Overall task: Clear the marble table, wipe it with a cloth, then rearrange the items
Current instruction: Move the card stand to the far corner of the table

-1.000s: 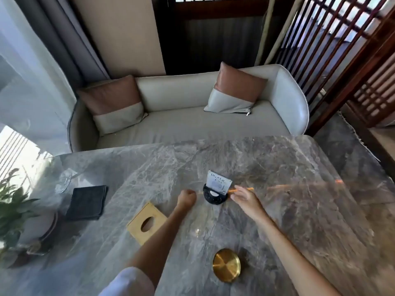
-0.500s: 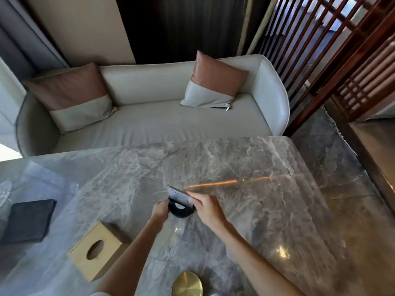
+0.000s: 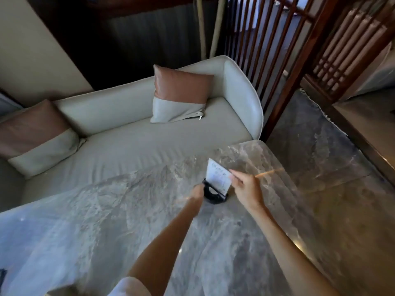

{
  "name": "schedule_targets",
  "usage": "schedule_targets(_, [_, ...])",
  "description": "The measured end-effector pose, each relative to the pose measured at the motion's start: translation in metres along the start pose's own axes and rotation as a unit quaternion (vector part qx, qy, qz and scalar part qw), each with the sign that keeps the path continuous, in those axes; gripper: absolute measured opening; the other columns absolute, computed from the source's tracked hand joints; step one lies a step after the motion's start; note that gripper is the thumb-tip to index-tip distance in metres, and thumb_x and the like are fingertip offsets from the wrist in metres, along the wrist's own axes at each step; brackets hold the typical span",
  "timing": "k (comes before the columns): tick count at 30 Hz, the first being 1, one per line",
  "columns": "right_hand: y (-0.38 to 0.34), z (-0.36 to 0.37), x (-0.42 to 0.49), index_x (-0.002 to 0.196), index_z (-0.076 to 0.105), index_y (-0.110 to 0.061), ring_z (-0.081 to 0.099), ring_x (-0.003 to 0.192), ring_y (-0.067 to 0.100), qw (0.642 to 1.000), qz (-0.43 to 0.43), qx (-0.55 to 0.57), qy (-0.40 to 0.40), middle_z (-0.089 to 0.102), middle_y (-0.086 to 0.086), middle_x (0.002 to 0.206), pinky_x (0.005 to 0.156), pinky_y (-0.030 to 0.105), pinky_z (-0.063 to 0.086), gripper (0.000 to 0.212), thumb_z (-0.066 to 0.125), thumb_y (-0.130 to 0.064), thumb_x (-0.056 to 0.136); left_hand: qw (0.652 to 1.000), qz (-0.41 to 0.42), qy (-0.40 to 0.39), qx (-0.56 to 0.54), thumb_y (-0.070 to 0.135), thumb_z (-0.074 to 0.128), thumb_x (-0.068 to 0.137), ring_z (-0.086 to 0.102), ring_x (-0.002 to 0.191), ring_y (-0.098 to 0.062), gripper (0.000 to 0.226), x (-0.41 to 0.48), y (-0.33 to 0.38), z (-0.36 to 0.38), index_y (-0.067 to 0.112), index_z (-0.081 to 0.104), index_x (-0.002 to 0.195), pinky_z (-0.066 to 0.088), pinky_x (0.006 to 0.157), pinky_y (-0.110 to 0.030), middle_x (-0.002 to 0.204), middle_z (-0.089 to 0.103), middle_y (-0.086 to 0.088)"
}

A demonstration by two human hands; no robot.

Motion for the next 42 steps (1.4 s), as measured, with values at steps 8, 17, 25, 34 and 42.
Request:
schedule_targets(8, [0.050,-0.052,0.055,0.110,0.073,-0.011,0.065,0.086,0.003,0.997,0.015,0.008,0.076,0.077,0.001,0.103,0.072,0.022,0.051,0.023,0.058,-0.011,0.092,0.999,0.010,0.009,0.031,0.009,0.036,0.096,0.047,0.091,-0.019,0.032,0.055,0.056,0.097,-0.003,0.058,0.116,0.038,0.070,-0.026,0.100,0.058,-0.013])
schedule_targets(17, [0.051,-0.036,0.043,0.125,0.066,-0.014,0.065,0.113,0.017,0.994,0.048,-0.016,0.092,0.069,0.003,0.122,0.099,0.033,0.052,0.033,0.052,-0.014,0.095,0.992,0.050,-0.025,0.117,0.015,0.036,0.095,0.049,0.083,-0.021,0.027,0.068,0.035,0.078,0.004,0.061,0.091,0.039,0.078,-0.030,0.084,0.055,-0.010])
schedule_targets(25, [0.050,-0.039,0.015,0.149,0.032,-0.025,0.059,0.123,0.025,0.993,0.116,-0.008,0.036,0.059,0.010,0.137,0.104,0.046,0.047,0.068,0.055,-0.042,0.088,0.975,0.134,0.031,0.173,0.001,0.043,0.096,0.047,0.074,-0.010,0.027,-0.006,0.020,-0.008,0.013,0.058,0.077,0.037,0.065,-0.008,0.079,0.050,0.001])
schedule_targets(34, [0.030,0.071,-0.207,0.127,0.054,0.010,0.055,0.117,0.022,0.966,0.188,0.164,-0.058,0.059,0.027,0.129,0.080,-0.004,0.041,0.035,0.057,0.000,0.094,0.963,0.104,0.107,0.223,0.007,0.048,0.090,0.067,0.092,-0.024,0.030,-0.155,-0.154,-0.132,0.008,0.064,0.115,0.047,0.076,-0.022,0.106,0.071,-0.011])
schedule_targets(42, [0.035,0.121,-0.378,0.116,0.067,-0.003,0.064,0.104,0.017,0.954,0.236,0.097,-0.154,0.069,0.016,0.119,0.090,0.015,0.050,0.024,0.062,-0.010,0.093,0.970,0.023,0.125,0.206,0.029,0.043,0.070,0.067,0.103,-0.021,0.049,-0.239,-0.306,-0.189,0.021,0.067,0.112,0.053,0.092,-0.042,0.107,0.073,-0.002])
Point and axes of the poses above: each hand's wrist, its own x-axis towards the middle knuckle, its own z-axis out of the palm, y = z × x, the point moved 1 cm from there along x, towards the middle knuckle
